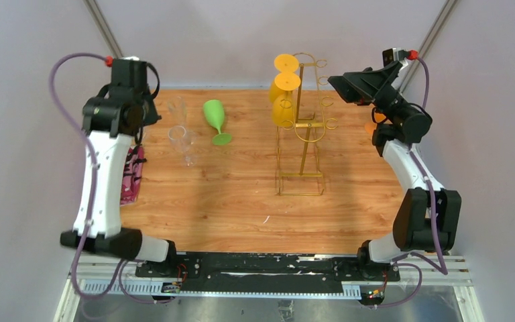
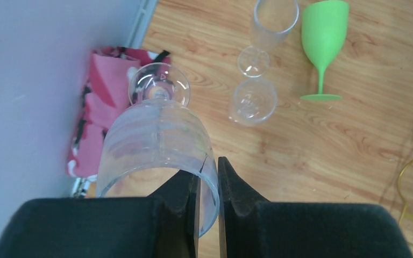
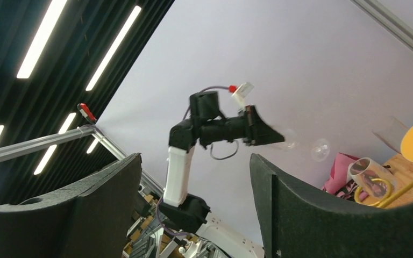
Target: Take the wine glass off the wine glass rack
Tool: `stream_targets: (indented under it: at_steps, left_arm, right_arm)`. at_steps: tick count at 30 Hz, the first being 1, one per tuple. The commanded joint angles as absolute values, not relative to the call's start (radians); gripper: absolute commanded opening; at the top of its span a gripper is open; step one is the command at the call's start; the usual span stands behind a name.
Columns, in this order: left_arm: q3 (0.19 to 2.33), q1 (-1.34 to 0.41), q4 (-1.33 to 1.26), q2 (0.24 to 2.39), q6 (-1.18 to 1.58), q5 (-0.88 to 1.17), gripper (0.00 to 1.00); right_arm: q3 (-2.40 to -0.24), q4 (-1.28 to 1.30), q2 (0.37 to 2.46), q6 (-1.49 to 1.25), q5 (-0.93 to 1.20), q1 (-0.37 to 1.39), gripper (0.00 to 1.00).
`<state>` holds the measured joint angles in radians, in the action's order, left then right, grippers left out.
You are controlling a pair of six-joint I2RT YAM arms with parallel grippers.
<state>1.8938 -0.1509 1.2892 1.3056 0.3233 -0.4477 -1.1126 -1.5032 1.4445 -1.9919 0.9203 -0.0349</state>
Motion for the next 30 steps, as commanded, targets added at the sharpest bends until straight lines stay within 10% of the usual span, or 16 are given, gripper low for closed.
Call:
stream_targets:
  at_steps: [1,30]
  left_arm:
    - [1.973,-0.055,1.163,1.515,0.357,-0.215,0.00]
    - [1.891,0.175,0.882,1.932,0.406,0.061,0.00]
  right_arm:
    - [-1.115,-1.553,1.482,-1.987,0.949,-0.047,0.77]
    - [-1.095,-1.595,1.583,-1.998,0.965,-0.058,0.76]
